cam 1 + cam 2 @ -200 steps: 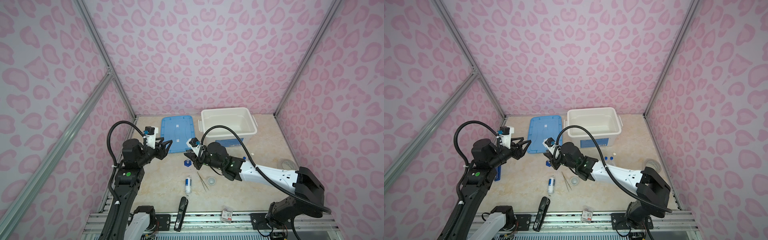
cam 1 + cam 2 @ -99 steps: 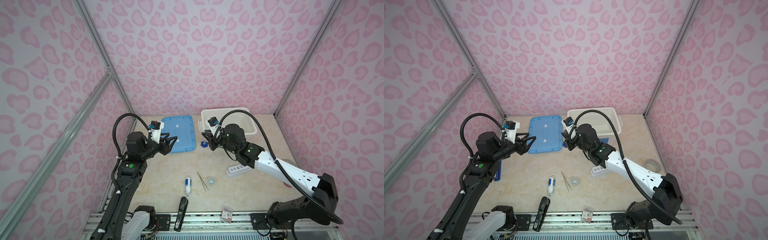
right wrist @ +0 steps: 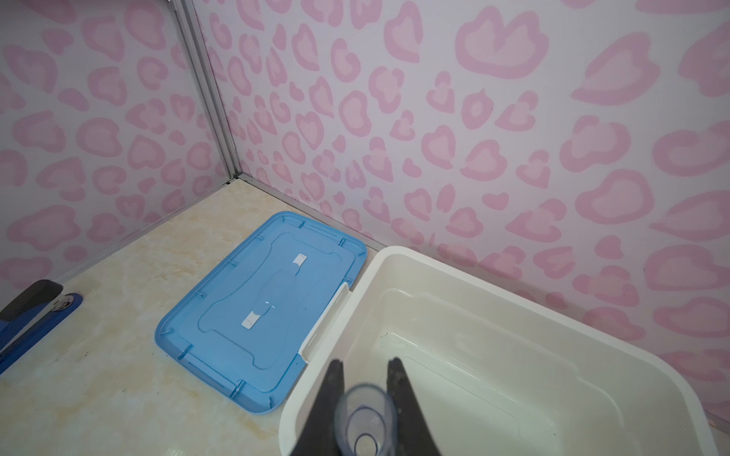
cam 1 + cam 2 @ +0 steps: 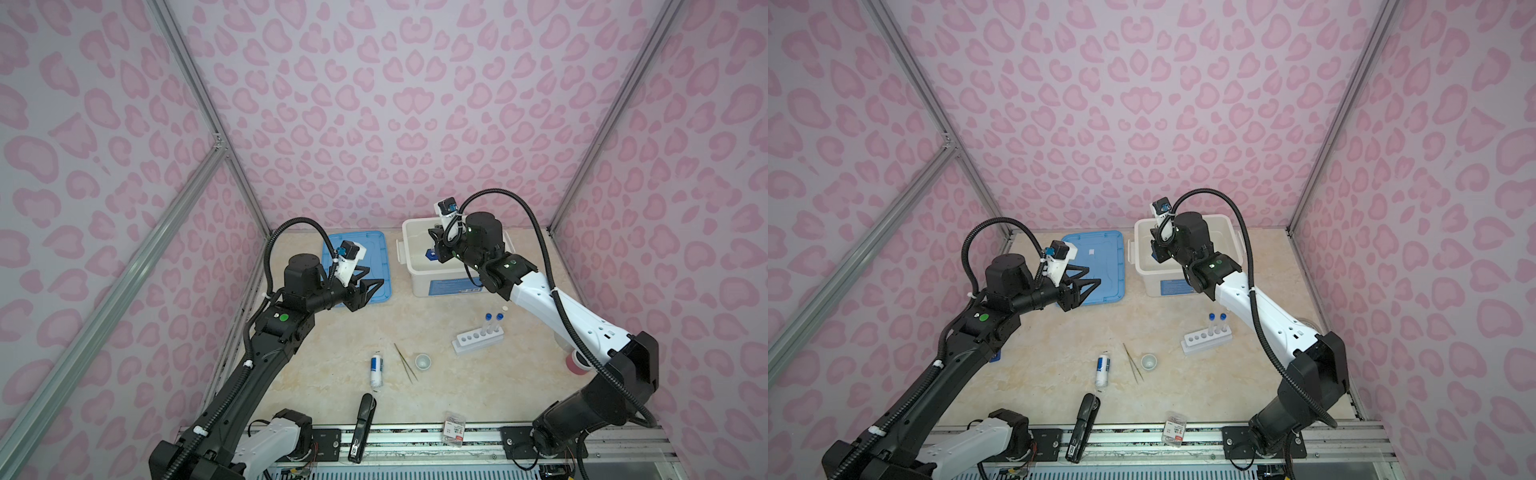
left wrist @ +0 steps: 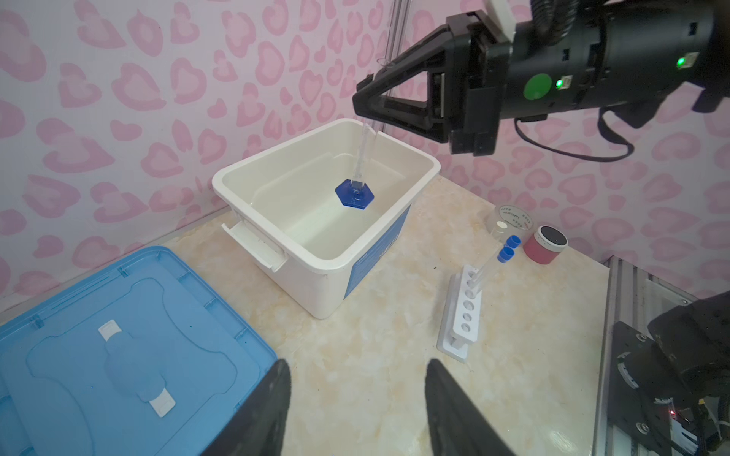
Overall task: Organize the chemistry lab equipment
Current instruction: 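Carry the measuring cylinder with the right gripper to the white bin, then lower the measuring cylinder into the white bin with the right gripper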
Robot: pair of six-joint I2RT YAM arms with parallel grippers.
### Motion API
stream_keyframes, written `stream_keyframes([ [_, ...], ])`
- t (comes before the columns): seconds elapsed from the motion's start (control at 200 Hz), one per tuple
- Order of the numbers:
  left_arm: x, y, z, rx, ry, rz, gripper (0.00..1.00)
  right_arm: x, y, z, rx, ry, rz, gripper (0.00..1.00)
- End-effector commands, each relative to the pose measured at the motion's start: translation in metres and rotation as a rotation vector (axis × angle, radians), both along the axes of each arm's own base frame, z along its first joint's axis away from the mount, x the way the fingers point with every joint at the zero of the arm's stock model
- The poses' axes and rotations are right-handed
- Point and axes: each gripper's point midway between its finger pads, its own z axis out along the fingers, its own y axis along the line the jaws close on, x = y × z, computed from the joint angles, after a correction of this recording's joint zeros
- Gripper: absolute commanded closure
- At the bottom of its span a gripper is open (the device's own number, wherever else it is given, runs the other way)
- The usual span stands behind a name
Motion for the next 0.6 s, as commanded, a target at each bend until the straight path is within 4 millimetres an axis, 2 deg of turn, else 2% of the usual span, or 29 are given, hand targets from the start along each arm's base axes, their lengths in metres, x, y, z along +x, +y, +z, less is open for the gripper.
stream_keyframes([
  [0.0,-0.003,-0.008,0.001,0.013,-0.01,-0.036,0.43,0.022,-0.001,0.002,0.009,-0.017,-0.015,0.89],
  [0.26,-0.006,-0.012,-0.01,0.031,-0.015,-0.046,0.44,0.079,0.012,-0.035,0.053,0.01,-0.014,0.89],
  [0.455,-0.005,-0.011,-0.019,0.04,-0.002,-0.042,0.44,0.108,0.025,-0.063,0.066,0.034,-0.009,0.89],
  [0.595,-0.006,-0.011,-0.021,0.043,0.0,-0.043,0.45,0.12,0.032,-0.081,0.054,0.062,-0.006,0.89],
])
